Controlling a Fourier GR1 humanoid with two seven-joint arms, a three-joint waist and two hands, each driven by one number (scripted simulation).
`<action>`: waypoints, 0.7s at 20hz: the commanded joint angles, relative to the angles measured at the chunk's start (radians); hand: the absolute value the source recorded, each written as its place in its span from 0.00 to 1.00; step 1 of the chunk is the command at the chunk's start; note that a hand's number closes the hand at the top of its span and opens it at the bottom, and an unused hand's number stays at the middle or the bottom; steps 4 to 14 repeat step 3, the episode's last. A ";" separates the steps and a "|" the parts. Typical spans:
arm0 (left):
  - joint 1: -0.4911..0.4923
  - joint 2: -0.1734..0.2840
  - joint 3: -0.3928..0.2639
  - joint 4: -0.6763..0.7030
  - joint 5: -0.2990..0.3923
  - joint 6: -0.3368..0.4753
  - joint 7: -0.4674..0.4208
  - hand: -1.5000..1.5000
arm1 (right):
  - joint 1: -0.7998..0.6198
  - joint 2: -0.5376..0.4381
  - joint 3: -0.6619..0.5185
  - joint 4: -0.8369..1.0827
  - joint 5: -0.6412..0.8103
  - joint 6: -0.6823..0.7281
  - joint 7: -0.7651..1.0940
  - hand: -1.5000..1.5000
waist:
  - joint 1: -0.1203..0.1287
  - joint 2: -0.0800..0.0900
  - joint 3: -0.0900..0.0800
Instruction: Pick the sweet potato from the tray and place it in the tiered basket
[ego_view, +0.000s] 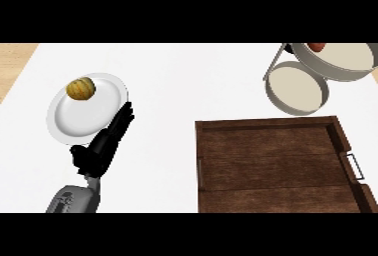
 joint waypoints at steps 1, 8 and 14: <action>-0.013 -0.014 0.009 -0.007 0.014 0.008 0.030 0.50 | 0.104 -0.117 -0.049 0.040 -0.038 0.130 -0.072 0.00 | 0.000 0.004 0.003; 0.039 -0.013 -0.015 -0.008 -0.005 -0.005 -0.028 0.50 | 0.114 -0.168 -0.049 0.053 -0.035 0.176 -0.047 0.00 | 0.010 0.004 0.002; 0.039 -0.013 -0.015 -0.008 -0.005 -0.005 -0.028 0.50 | 0.114 -0.168 -0.049 0.053 -0.035 0.176 -0.047 0.00 | 0.010 0.004 0.002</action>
